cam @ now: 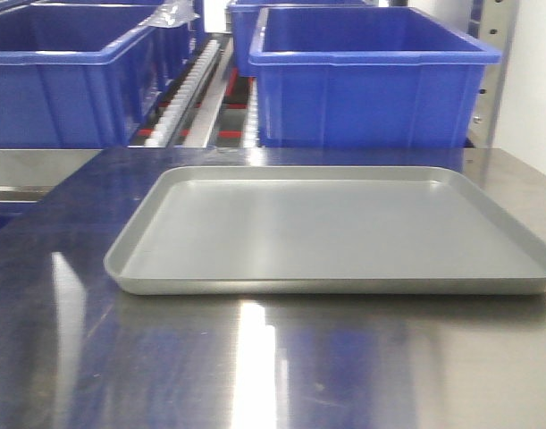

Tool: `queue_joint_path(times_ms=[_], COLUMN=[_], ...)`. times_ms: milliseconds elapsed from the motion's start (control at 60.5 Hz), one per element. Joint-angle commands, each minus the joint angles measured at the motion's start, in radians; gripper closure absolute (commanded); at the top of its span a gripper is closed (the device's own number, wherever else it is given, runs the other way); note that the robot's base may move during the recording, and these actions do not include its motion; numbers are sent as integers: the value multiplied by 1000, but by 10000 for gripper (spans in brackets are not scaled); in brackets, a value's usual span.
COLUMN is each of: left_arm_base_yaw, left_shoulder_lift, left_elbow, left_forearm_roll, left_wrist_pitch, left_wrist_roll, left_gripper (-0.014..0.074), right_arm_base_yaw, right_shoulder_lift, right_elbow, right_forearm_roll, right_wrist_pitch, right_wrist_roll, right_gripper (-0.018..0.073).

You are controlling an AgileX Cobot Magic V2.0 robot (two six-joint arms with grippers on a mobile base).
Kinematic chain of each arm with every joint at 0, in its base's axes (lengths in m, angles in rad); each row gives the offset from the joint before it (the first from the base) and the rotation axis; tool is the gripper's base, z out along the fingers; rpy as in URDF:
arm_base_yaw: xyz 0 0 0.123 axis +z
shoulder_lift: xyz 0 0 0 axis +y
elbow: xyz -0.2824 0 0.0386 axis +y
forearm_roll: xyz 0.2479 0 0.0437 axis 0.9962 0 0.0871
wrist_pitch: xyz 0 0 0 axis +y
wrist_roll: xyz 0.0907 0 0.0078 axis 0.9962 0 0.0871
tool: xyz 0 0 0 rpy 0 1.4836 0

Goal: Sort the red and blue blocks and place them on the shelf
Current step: 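Turn the base away from the table holding both cubes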

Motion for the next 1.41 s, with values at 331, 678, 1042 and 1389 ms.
queue_joint_path(times_ms=[331,678,1042,1389], left_arm_base_yaw=[0,0,0,0], left_shoulder_lift=[1,1,1,1], left_elbow=[-30,-30,-30,-30], left_forearm_roll=[16,16,16,16], left_wrist_pitch=[-71,-71,-71,-71], left_wrist_roll=[-7,-7,-7,-7], left_gripper=[478,478,478,478], right_arm_base_yaw=[-6,-6,-6,-6], right_shoulder_lift=[-1,-1,-1,-1], right_elbow=[-29,-29,-29,-29], right_forearm_roll=[-15,-15,-15,-15], right_wrist_pitch=[-91,-91,-91,-91], right_wrist_roll=[-5,-5,-5,-5], right_gripper=[498,498,498,498])
